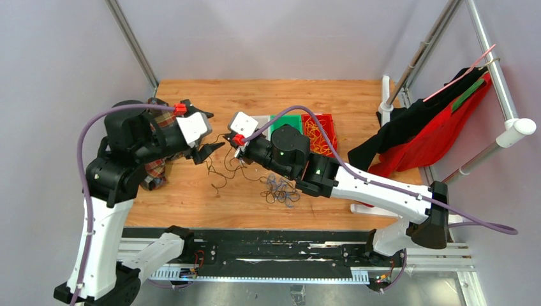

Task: Untangle the cables

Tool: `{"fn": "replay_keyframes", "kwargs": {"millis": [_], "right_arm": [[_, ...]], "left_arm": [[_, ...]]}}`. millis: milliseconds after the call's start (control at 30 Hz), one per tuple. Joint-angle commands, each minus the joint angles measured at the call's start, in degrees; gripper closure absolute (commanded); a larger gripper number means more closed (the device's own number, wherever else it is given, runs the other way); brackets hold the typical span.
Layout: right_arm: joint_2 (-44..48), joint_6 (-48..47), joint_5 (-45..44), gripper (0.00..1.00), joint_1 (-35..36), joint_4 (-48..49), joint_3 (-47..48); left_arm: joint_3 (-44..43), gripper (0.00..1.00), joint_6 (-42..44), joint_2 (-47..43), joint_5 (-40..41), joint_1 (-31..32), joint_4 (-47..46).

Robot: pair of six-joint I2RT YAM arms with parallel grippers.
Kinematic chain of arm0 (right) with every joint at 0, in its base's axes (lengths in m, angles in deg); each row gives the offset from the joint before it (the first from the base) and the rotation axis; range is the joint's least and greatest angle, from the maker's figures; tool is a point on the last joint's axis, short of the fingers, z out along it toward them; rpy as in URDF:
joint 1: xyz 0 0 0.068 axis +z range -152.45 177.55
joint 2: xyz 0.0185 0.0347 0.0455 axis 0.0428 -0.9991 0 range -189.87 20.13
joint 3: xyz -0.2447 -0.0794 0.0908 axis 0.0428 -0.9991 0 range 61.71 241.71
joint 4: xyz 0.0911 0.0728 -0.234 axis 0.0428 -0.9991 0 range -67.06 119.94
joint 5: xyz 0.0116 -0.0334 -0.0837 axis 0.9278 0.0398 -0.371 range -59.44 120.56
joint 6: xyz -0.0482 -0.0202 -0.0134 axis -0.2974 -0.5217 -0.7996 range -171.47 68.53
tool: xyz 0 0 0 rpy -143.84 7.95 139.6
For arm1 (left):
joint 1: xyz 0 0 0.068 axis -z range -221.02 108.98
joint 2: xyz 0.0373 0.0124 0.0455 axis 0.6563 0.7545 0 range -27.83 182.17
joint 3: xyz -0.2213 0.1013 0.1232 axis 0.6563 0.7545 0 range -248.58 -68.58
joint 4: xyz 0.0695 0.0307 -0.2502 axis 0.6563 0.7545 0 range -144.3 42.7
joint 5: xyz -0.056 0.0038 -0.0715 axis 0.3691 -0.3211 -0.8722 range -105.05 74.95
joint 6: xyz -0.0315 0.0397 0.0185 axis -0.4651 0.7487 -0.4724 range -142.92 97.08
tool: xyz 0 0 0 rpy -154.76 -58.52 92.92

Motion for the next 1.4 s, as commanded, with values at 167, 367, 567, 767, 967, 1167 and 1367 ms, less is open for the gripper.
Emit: {"fn": "replay_keyframes", "kwargs": {"millis": [167, 367, 567, 767, 967, 1167, 1367], "right_arm": [[-0.4, 2.0, 2.0, 1.0, -0.4, -0.3, 2.2], [-0.6, 2.3, 2.1, 0.99, -0.4, -0.2, 2.3], [-0.5, 5.0, 2.0, 0.99, -0.4, 2.7, 0.4], [-1.8, 10.2, 1.5, 0.87, -0.4, 8.4, -3.0], [-3.5, 17.6, 0.7, 0.63, -0.4, 16.3, -6.8], [-6.0, 22.4, -0.3, 0.63, -0.4, 20.8, -10.3], [-7.6, 24.5, -5.5, 0.69, -0.5, 27.5, -17.9]], "left_arm": [[1.9, 0.39, 7.0, 1.2, 0.9, 0.3, 7.8], [3.6, 0.65, 10.6, -0.1, 2.9, 0.3, 8.3], [1.2, 0.97, 9.7, 0.4, 1.7, 0.3, 8.3], [-1.3, 1.0, 6.7, -0.3, -1.9, 0.3, 8.3], [-3.7, 0.99, 4.0, 0.3, -3.1, 0.3, 8.2], [-5.1, 1.0, -1.3, 0.0, -3.9, 0.3, 4.3], [-10.2, 1.0, -4.5, 0.0, -3.6, 0.3, 1.6]]}}
